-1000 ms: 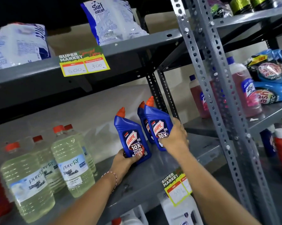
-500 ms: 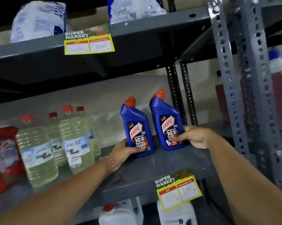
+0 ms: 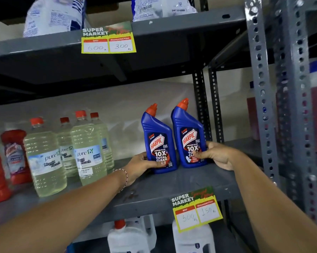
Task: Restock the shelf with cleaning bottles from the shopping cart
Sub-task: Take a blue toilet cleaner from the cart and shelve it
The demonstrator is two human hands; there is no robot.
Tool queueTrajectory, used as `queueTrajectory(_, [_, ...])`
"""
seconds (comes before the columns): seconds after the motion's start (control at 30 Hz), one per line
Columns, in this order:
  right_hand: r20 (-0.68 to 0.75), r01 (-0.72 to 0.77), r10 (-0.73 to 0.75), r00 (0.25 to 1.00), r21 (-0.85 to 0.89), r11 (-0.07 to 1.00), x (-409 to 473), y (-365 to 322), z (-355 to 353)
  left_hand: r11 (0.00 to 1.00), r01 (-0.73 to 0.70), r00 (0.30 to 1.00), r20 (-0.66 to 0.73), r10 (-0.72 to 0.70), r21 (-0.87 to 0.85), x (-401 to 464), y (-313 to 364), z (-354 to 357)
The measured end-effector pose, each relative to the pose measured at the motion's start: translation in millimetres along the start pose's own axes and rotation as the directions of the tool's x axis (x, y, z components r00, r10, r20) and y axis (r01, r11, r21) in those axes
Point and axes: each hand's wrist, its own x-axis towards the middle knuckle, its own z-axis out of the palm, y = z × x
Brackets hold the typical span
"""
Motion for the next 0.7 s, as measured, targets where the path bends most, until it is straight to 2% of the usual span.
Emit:
queueTrajectory(0.23, [-0.013, 0.008, -0.009, 1.000, -0.016, 1.000, -4.4, -2.0, -1.8, 0.999, 0.017, 1.000, -0.015, -0.016, 0.042, -8.4, 6.1, -0.8])
queueTrajectory(0.37, [-0.098, 0.053, -0.053, 0.994, 0.001, 0.999, -10.0, -0.4, -2.1, 0.998, 0.060, 0.998, -0.014, -0.060, -0.010, -33.4, 13.2, -14.7])
queueTrajectory(0.43, [-0.124, 0.088, -0.078, 0.989, 0.077, 0.993, -19.3, -4.2, 4.8, 0.999, 0.026, 0.997, -0.070, -0.028, -0.026, -64.0, 14.9, -28.7])
queueTrajectory(0.5, [-0.171, 0.079, -0.060, 0.983, 0.105, 0.991, -27.9, -7.0, 16.7, 0.998, -0.048, 0.989, -0.145, 0.042, -0.041, -102.7, 10.6, -53.0])
queueTrajectory(0.53, [-0.189, 0.119, -0.098, 0.977, 0.099, 0.988, -36.5, -9.3, 20.7, 0.994, -0.097, 0.979, -0.185, 0.086, -0.052, -124.4, 9.3, -68.8])
queueTrajectory(0.57, [-0.270, 0.191, -0.171, 0.948, 0.051, 0.980, -43.4, -8.4, 21.6, 0.988, -0.148, 0.961, -0.242, 0.132, -0.050, -145.1, 7.1, -88.6])
queueTrajectory(0.6, [-0.318, 0.193, -0.193, 0.928, -0.034, 0.981, -46.8, -5.3, 22.6, 0.980, -0.197, 0.923, -0.339, 0.180, -0.015, -162.4, 6.1, -109.8])
queueTrajectory(0.63, [-0.403, 0.208, -0.250, 0.881, -0.145, 0.967, -51.5, -6.4, 33.6, 0.969, -0.240, 0.859, -0.453, 0.238, 0.055, -173.8, 3.7, -133.7])
queueTrajectory(0.67, [-0.489, 0.238, -0.282, 0.826, -0.151, 0.959, -55.6, -12.4, 58.8, 0.953, -0.271, 0.781, -0.549, 0.298, 0.132, -181.4, 2.2, -156.6])
queueTrajectory(0.7, [-0.484, 0.284, -0.294, 0.824, -0.097, 0.954, -59.7, -23.2, 94.6, 0.941, -0.286, 0.705, -0.625, 0.336, 0.182, -184.3, -0.5, -177.9])
